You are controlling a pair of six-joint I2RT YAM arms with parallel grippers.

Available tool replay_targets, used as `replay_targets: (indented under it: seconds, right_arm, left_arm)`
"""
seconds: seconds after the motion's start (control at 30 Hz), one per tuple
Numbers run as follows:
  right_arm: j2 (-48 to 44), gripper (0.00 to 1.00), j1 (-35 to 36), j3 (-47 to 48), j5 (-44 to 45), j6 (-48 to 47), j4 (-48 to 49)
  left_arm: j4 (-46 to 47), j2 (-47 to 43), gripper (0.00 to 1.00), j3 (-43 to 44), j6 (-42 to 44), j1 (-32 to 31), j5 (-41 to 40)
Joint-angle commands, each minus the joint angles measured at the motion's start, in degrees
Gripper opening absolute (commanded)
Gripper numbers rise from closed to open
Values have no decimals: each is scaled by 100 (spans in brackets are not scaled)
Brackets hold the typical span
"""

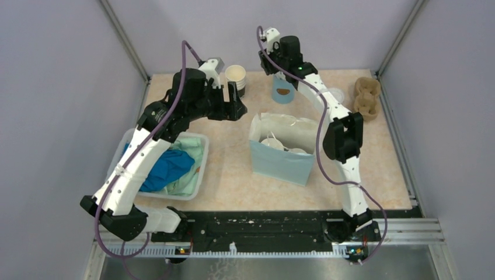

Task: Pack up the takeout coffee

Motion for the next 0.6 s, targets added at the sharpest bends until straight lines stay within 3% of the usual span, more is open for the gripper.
replay_targets:
  seconds: [0.0, 0.1, 0.17, 0.33, 0.57]
  right_arm:
    - [192, 34, 85, 556, 470, -468, 540]
    - [41, 17, 121, 706, 384, -397, 479]
    - [-181, 11, 159, 579, 399, -376, 520]
    - [-650, 9, 176, 237, 781, -463, 743]
    - [-958, 6, 184, 1142, 1217, -289, 359]
  left_arm:
    - [-80, 16, 86, 216, 111, 52, -171]
    - [-114, 38, 86, 322, 143, 55, -191]
    - [-76, 12, 85, 292, 151, 64, -161]
    - [83, -155, 85, 43, 116, 73, 8]
    - [10, -545, 85, -168, 76, 72, 172]
